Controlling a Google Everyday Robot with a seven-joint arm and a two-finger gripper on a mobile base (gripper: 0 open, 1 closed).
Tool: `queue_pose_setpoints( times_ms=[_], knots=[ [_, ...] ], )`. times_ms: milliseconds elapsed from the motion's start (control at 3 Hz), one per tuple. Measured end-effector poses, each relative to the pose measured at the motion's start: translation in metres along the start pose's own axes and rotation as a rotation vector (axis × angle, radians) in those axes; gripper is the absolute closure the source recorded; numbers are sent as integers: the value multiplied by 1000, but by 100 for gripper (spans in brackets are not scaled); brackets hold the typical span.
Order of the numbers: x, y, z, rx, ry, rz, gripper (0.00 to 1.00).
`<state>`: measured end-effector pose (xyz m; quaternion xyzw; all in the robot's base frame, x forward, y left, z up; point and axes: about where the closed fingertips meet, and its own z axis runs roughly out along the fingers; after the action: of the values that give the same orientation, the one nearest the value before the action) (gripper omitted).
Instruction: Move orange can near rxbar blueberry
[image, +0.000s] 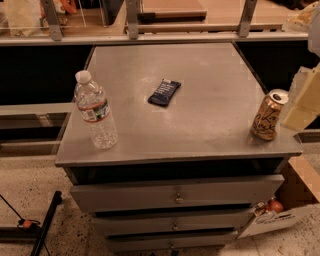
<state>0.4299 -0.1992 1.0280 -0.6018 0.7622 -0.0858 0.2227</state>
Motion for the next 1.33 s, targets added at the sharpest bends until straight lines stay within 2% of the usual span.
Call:
queue_pose_setpoints(
  times_ms=[667,1000,1333],
  knots=[
    [0,-3,2,-8,-18,-10,0],
    [8,-13,17,-24,-49,-4,0],
    [21,-25,41,-45,-54,14,0]
  ],
)
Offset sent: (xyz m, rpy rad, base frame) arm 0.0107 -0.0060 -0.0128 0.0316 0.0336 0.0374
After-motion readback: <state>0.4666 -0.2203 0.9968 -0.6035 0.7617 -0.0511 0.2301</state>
